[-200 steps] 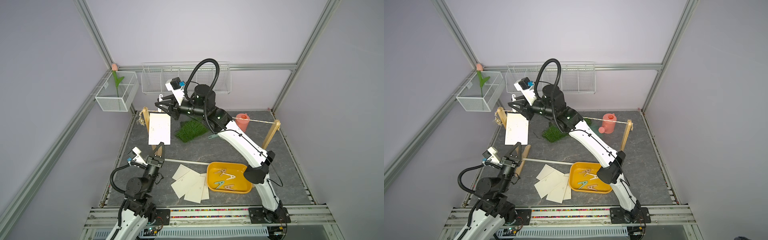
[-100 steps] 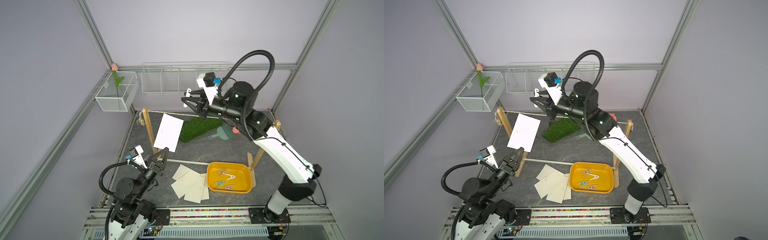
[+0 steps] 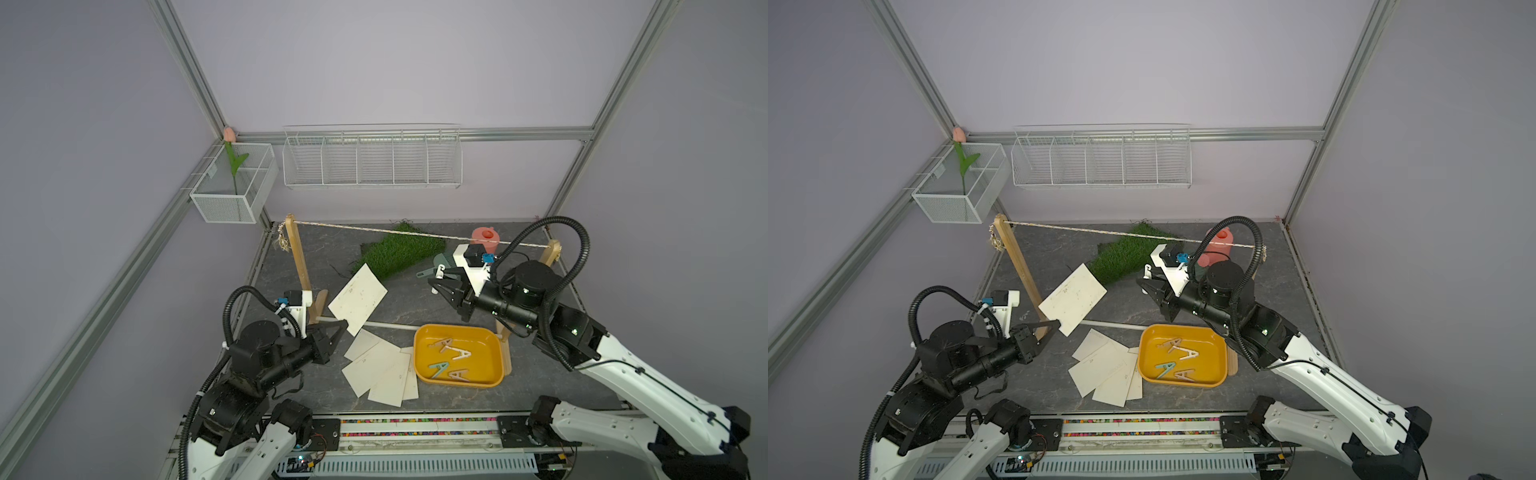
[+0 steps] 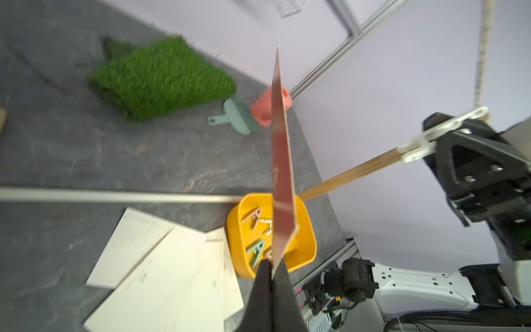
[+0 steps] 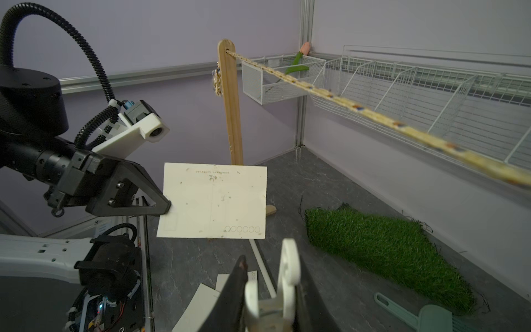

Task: Remove the postcards from the strings
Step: Place the postcard on the postcard.

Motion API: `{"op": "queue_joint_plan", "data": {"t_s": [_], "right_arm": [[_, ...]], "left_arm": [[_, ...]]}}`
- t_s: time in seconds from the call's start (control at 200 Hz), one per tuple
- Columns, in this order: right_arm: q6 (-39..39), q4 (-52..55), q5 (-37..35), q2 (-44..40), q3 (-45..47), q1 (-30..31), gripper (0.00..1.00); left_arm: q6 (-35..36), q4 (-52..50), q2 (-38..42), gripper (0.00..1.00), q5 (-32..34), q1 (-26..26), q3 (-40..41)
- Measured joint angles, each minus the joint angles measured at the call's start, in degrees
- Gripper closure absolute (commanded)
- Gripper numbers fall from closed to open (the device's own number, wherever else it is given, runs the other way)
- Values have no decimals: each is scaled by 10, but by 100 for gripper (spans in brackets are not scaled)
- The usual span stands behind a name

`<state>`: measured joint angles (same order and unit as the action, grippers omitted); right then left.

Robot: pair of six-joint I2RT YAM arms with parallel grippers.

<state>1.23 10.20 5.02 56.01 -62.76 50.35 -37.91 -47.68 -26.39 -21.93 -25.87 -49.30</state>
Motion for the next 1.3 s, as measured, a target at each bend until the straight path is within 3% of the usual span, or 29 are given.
{"op": "queue_joint_plan", "data": {"t_s": [0.145, 0.385, 0.625, 0.95, 1.21, 1.3], "right_arm": [[5, 3, -35, -32, 53, 0, 78], [7, 5, -68, -38, 85, 0, 78], [5, 2, -80, -37, 88, -1, 78], [5, -7, -82, -21, 89, -5, 78], [5, -12, -81, -15, 91, -7, 78], [5, -13, -80, -13, 91, -8, 78]], "left_arm": [[-35, -53, -7, 100, -9, 0, 34], [-145, -50, 36, 100, -49, 0, 180], [-205, -49, 64, 100, -71, 0, 229], [-212, -74, 73, 100, -74, 0, 244], [-195, -97, 60, 100, -28, 0, 244], [-190, -102, 54, 86, -12, 0, 243]]}}
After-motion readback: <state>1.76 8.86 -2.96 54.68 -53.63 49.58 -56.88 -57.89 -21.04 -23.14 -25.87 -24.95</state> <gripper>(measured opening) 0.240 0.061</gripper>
